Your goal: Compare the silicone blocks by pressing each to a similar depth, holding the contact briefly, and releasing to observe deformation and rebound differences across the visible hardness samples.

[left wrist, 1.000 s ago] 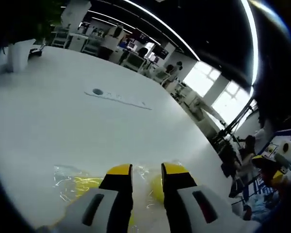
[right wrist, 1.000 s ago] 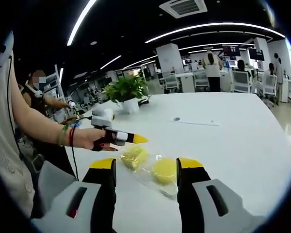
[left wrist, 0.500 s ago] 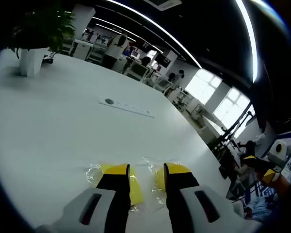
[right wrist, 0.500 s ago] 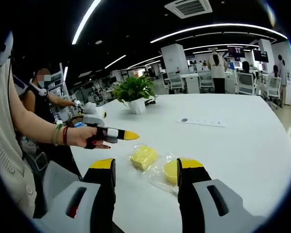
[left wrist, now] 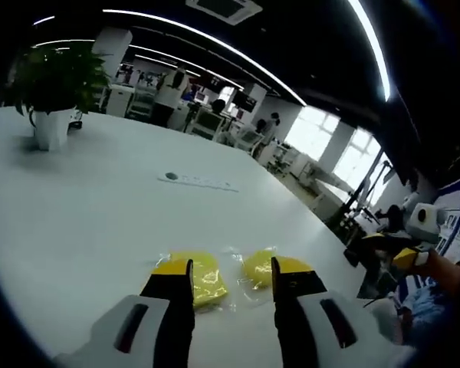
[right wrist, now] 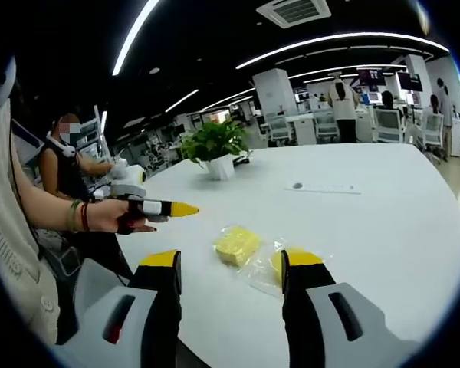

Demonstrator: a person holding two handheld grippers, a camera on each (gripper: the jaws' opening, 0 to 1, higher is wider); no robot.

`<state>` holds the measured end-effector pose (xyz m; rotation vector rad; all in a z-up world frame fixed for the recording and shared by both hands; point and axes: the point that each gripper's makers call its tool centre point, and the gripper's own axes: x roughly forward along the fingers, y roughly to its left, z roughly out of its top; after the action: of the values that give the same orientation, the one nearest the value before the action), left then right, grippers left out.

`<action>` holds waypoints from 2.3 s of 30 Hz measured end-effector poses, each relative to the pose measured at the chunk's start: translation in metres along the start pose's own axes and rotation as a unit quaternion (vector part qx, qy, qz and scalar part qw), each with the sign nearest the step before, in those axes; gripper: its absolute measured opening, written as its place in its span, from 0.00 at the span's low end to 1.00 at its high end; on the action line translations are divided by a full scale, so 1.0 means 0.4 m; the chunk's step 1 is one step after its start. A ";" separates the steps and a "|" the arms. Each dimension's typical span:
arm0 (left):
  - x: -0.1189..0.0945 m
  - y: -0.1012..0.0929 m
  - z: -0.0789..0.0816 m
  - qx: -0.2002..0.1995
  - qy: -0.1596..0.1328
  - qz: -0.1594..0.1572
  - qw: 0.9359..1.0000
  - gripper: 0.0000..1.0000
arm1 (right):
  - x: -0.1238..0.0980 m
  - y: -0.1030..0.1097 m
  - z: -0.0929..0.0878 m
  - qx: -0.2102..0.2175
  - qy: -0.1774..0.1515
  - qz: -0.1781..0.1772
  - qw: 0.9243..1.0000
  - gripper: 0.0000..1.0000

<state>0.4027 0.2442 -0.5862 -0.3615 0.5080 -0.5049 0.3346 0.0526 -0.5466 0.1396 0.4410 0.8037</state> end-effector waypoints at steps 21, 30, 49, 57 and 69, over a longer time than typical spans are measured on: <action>-0.180 0.032 -0.062 0.032 -0.011 0.046 0.998 0.49 | -0.025 0.016 -0.078 0.032 -0.005 -0.032 0.999 0.55; -0.242 0.037 -0.090 0.043 -0.017 0.057 0.997 0.48 | -0.047 0.020 -0.103 0.042 -0.020 -0.056 0.997 0.55; -0.286 0.078 -0.094 0.029 -0.030 0.071 0.997 0.53 | -0.086 0.007 -0.145 0.072 -0.037 -0.093 0.992 0.57; -0.287 0.068 -0.089 0.023 -0.036 0.071 0.997 0.54 | -0.098 0.006 -0.132 0.070 -0.043 -0.099 0.992 0.56; -0.289 0.068 -0.085 0.019 -0.039 0.072 0.996 0.55 | -0.097 -0.005 -0.125 0.067 -0.045 -0.102 0.991 0.55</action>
<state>0.3068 0.3218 -0.5835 -0.3049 0.4449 -0.3590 0.2907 0.0211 -0.5794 0.2513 0.4174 0.5644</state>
